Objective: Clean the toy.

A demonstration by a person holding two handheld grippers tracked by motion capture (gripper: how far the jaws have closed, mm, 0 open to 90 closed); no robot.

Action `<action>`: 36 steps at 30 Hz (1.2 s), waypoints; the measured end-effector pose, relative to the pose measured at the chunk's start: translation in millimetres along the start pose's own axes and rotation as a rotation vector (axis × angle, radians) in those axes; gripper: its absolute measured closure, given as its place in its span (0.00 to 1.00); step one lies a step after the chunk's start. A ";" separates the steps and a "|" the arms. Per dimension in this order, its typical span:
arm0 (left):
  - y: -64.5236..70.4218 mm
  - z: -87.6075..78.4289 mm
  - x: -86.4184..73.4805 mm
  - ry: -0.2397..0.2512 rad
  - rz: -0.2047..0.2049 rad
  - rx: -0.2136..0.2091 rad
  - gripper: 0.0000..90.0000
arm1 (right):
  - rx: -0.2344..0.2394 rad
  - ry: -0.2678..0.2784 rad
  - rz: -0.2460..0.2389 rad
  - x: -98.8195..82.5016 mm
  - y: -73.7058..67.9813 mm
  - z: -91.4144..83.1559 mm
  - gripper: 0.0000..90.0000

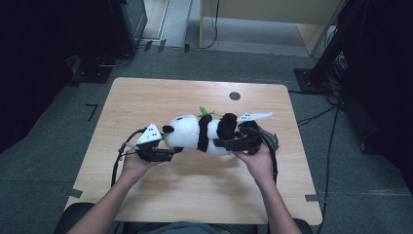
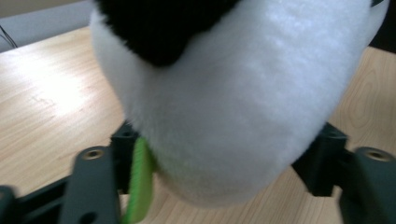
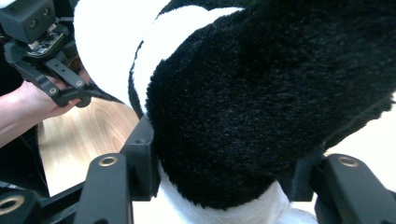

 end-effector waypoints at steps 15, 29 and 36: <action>-25.4 -16.2 10.3 -0.035 -0.212 -0.042 0.61 | 0.040 0.145 -0.112 -5.7 13.9 -5.5 0.27; -18.8 -16.2 15.6 -0.065 -0.301 -0.129 0.60 | 0.034 0.121 -0.216 -31.2 10.1 22.1 0.19; -16.2 -8.9 12.1 -0.061 -0.356 -0.132 0.56 | -0.097 0.079 -0.259 -31.4 8.1 31.1 0.38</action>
Point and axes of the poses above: each handheld gripper's, and its own axes: z roughly forward along the jaws, x roughly out of its top, y roughly to its right, the point moved 6 cm from there along z, roughly forward along the jaws, and after that the axes turned 5 degrees about -z, right-handed, at the moved point
